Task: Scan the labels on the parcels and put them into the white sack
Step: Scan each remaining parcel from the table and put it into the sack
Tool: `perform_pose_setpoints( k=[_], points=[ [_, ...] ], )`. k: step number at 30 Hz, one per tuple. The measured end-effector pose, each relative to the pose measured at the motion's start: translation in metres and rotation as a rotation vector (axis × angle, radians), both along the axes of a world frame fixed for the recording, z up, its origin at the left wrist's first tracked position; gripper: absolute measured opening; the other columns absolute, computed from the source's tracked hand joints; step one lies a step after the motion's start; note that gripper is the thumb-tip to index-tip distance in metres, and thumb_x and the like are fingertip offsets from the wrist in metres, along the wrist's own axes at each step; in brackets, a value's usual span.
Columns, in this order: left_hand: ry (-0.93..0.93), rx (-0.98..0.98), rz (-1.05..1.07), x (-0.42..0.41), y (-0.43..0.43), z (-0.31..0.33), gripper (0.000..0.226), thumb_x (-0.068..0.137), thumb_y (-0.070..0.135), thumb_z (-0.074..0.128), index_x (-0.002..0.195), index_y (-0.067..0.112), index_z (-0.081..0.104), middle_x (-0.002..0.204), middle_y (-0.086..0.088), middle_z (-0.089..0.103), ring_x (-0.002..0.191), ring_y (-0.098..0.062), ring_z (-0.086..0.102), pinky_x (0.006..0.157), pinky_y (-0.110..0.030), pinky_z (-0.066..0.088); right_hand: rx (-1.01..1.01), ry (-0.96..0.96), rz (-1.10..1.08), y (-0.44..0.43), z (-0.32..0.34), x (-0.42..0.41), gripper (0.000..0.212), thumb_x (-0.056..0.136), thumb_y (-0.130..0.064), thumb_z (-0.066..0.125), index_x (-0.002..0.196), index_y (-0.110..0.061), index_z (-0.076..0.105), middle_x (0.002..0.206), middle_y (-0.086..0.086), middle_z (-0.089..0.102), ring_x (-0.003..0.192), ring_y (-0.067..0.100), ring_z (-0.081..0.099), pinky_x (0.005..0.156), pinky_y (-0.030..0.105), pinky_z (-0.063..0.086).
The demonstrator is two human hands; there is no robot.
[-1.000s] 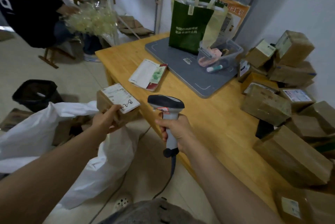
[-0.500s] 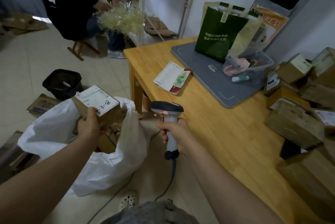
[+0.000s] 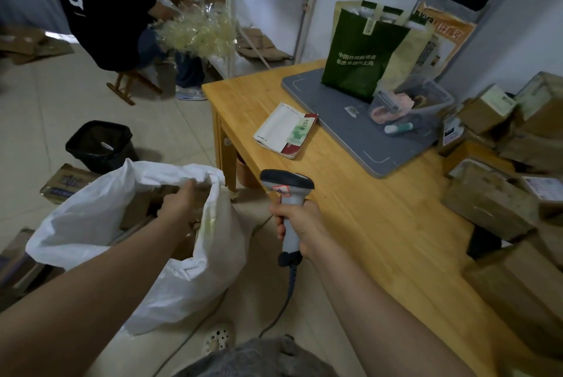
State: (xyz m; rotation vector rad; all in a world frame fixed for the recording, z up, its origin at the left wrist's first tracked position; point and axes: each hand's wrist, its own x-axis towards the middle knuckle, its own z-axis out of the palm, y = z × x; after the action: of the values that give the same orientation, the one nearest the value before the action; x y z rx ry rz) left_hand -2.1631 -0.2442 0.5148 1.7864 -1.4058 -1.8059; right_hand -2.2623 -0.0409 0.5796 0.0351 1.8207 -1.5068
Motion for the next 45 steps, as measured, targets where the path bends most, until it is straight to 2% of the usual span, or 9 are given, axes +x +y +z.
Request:
perform_pose_setpoints(
  k=[8,20,24,29,33,36,39,42,45],
  points=[
    [0.003,-0.348,-0.73,-0.112,0.115,0.04,0.074,0.087,0.046,0.059,0.147,0.014,0.033,0.148,-0.013,0.038,0.13,-0.033,0.042,0.106,-0.044,0.039,-0.069,0.107,-0.491,0.084,0.011,-0.018,0.014,0.078,-0.001,0.072,0.071,-0.007,0.062,0.047,0.006,0.05,0.035,0.016,0.045,0.04,0.023,0.039],
    [0.342,-0.7,-1.83,-0.17,0.391,0.065,0.085,0.077,0.029,0.078,0.147,0.013,0.032,0.143,-0.01,0.044,0.129,-0.023,0.045,0.092,-0.024,0.037,-0.058,0.234,-1.248,0.275,0.021,0.021,0.018,0.082,-0.002,0.066,0.069,-0.007,0.054,0.041,0.0,0.052,0.035,0.014,0.047,0.046,0.029,0.043],
    [0.412,-0.793,-1.985,-0.16,0.465,0.063,0.09,0.073,0.028,0.082,0.145,0.016,0.031,0.142,-0.008,0.042,0.131,-0.025,0.042,0.1,-0.032,0.04,-0.061,0.207,-1.465,0.324,0.015,0.045,0.023,0.08,-0.001,0.066,0.063,-0.012,0.054,0.041,0.001,0.051,0.035,0.014,0.047,0.048,0.03,0.042],
    [0.27,-0.907,-2.104,-0.147,0.538,0.059,0.115,0.076,0.04,0.076,0.153,0.011,-0.005,0.158,-0.013,0.008,0.146,-0.031,0.009,0.114,-0.041,0.024,-0.018,0.211,-1.636,0.372,0.006,0.068,0.021,0.079,-0.002,0.066,0.065,-0.014,0.056,0.041,0.0,0.053,0.035,0.012,0.049,0.046,0.029,0.045],
    [0.196,-0.997,-2.051,-0.137,0.565,0.052,0.12,0.07,0.052,0.077,0.152,0.008,0.002,0.151,-0.016,0.022,0.138,-0.033,0.025,0.106,-0.041,0.036,-0.012,0.176,-1.688,0.397,0.0,0.081,0.02,0.079,-0.003,0.065,0.068,-0.017,0.057,0.044,0.0,0.054,0.039,0.013,0.049,0.048,0.03,0.043],
    [0.187,-0.761,-2.031,-0.151,0.55,0.057,0.1,0.064,0.05,0.081,0.143,0.013,0.033,0.136,-0.009,0.043,0.126,-0.028,0.044,0.1,-0.038,0.045,-0.008,0.148,-1.715,0.408,-0.003,0.079,0.02,0.079,-0.001,0.06,0.067,-0.017,0.056,0.044,0.0,0.052,0.038,0.013,0.048,0.047,0.03,0.043],
    [0.096,-0.202,-2.063,-0.177,0.49,0.065,0.061,0.067,0.039,0.081,0.12,0.018,0.059,0.12,0.001,0.06,0.11,-0.018,0.057,0.092,-0.032,0.051,-0.018,0.1,-1.694,0.403,-0.005,0.067,0.016,0.077,-0.001,0.062,0.07,-0.014,0.057,0.043,0.0,0.053,0.04,0.013,0.05,0.042,0.026,0.044],
    [-0.042,0.117,-1.973,-0.2,0.413,0.068,0.041,0.075,0.026,0.076,0.112,0.011,0.065,0.12,-0.008,0.062,0.113,-0.022,0.058,0.092,-0.031,0.05,-0.092,0.091,-1.605,0.383,-0.006,0.05,0.018,0.08,0.0,0.063,0.07,-0.014,0.057,0.045,-0.001,0.054,0.043,0.014,0.05,0.046,0.027,0.045],
    [-0.11,0.176,-1.779,-0.209,0.353,0.07,0.056,0.061,0.022,0.082,0.111,0.007,0.061,0.121,-0.016,0.055,0.104,-0.026,0.057,0.091,-0.034,0.047,-0.104,0.101,-1.461,0.357,-0.008,0.036,0.031,0.082,0.002,0.063,0.058,-0.017,0.058,0.044,0.0,0.052,0.042,0.017,0.046,0.053,0.033,0.043]
  ],
)
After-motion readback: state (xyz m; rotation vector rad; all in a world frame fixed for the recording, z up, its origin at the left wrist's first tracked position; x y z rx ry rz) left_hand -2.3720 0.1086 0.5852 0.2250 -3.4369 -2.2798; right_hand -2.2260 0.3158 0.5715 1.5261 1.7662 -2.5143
